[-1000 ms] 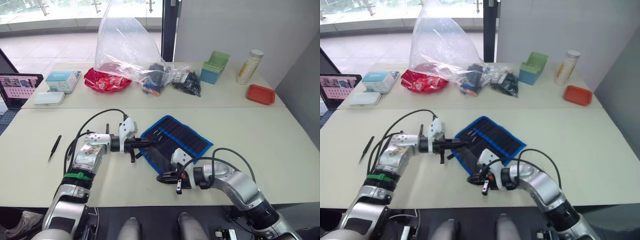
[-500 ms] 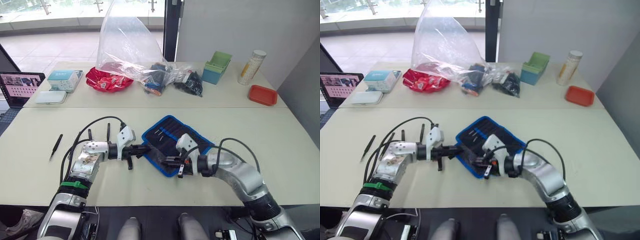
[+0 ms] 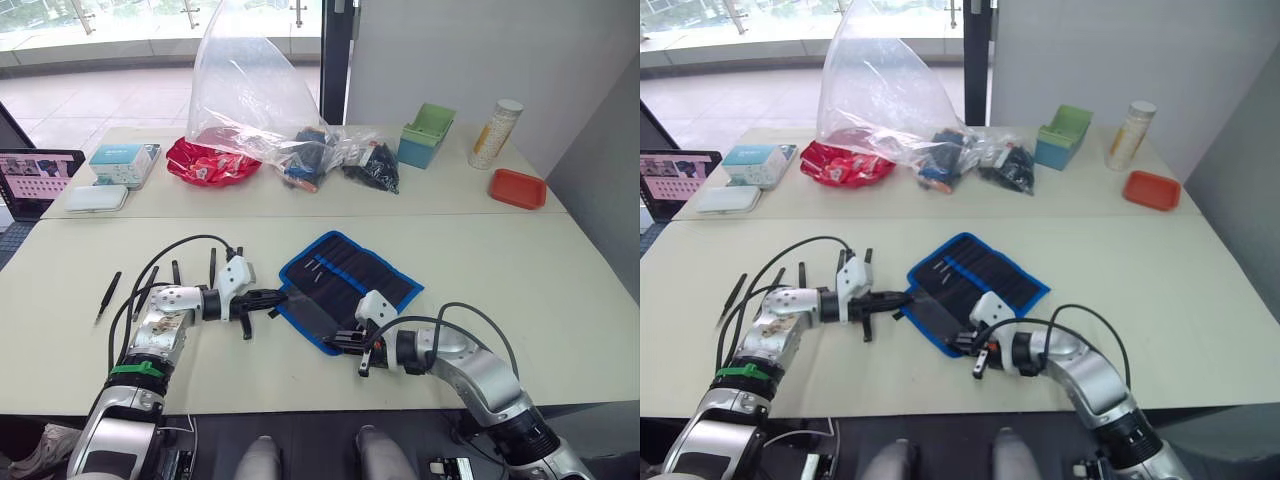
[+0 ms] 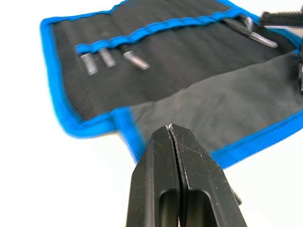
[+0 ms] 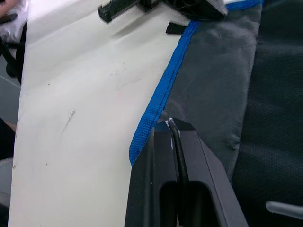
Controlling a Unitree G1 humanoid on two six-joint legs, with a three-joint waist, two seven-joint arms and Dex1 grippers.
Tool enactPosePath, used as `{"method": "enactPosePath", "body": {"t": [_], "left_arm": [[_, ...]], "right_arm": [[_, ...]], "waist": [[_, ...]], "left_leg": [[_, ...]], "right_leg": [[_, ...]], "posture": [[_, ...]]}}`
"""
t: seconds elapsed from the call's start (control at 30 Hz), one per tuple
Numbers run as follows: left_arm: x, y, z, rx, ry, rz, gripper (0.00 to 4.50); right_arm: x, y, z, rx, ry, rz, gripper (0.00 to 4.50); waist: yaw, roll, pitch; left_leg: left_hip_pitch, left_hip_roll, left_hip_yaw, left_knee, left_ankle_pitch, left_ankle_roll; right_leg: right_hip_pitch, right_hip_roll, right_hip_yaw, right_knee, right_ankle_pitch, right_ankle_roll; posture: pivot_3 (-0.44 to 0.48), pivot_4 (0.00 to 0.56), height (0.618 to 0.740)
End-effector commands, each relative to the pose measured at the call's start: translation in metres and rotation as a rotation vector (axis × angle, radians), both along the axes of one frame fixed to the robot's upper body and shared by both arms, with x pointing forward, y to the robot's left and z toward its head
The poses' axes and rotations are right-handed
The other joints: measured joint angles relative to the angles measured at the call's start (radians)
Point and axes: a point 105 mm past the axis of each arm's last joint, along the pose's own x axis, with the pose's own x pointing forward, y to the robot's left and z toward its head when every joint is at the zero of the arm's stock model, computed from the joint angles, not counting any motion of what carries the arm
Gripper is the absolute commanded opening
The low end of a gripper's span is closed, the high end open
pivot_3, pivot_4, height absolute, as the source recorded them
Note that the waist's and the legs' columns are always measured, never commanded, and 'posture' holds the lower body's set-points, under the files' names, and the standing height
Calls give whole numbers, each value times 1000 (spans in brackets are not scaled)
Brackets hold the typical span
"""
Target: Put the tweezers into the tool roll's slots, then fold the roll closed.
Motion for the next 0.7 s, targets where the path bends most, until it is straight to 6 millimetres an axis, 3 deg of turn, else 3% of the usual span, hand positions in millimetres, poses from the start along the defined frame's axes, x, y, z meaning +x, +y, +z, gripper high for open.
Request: {"method": "enactPosePath", "body": {"t": [0.03, 0.17, 0.23, 0.27, 0.5, 0.67, 0.7], "left_arm": [[7, 3, 35, -145, -27, 7, 22], [6, 18, 56, -178, -44, 35, 22], [4, 36, 67, -166, -79, 99, 22], [3, 46, 73, -161, -98, 137, 265], [-26, 112, 97, -151, -189, 405, 2512], [-76, 161, 86, -101, -205, 628, 4109], [-89, 171, 82, -102, -215, 691, 4451]], "right_arm": [[5, -3, 47, 192, -105, -21, 0], [17, -30, 72, 265, -176, -113, 0], [17, -50, 82, 255, -201, -125, 0], [16, -59, 87, 244, -210, -124, 543], [-4, -97, 95, 113, -173, 11, 2848], [-1, -124, 96, 22, -166, -5, 4471], [1, -128, 96, 17, -167, -12, 4500]], "waist": [[1, 0, 1], [3, -1, 2], [3, -1, 2], [3, 0, 2], [-2, 0, 3], [2, -1, 3], [4, -1, 4]], "left_leg": [[-1, 0, 0, 0, 0, 0], [-2, 0, 0, 0, 0, 0], [-3, 0, 0, 0, 0, 0], [-3, 0, 0, -1, 0, 0], [-5, 1, 0, -7, 0, 1], [-5, 1, 3, -9, -1, 1], [-5, 1, 3, -9, -1, 1]], "right_leg": [[0, 0, 0, 0, 0, 0], [-1, 0, 0, -1, 1, 0], [-1, -1, 0, -2, 1, -1], [-2, -1, 0, -3, 1, -1], [-5, -1, 0, -6, 2, -3], [-6, -2, 2, -8, 2, -4], [-6, -2, 1, -8, 2, -3]], "posture": [[0, 150, 740], [0, 150, 740], [0, 150, 740], [0, 150, 740], [0, 150, 740], [0, 150, 740], [0, 150, 740]]}}
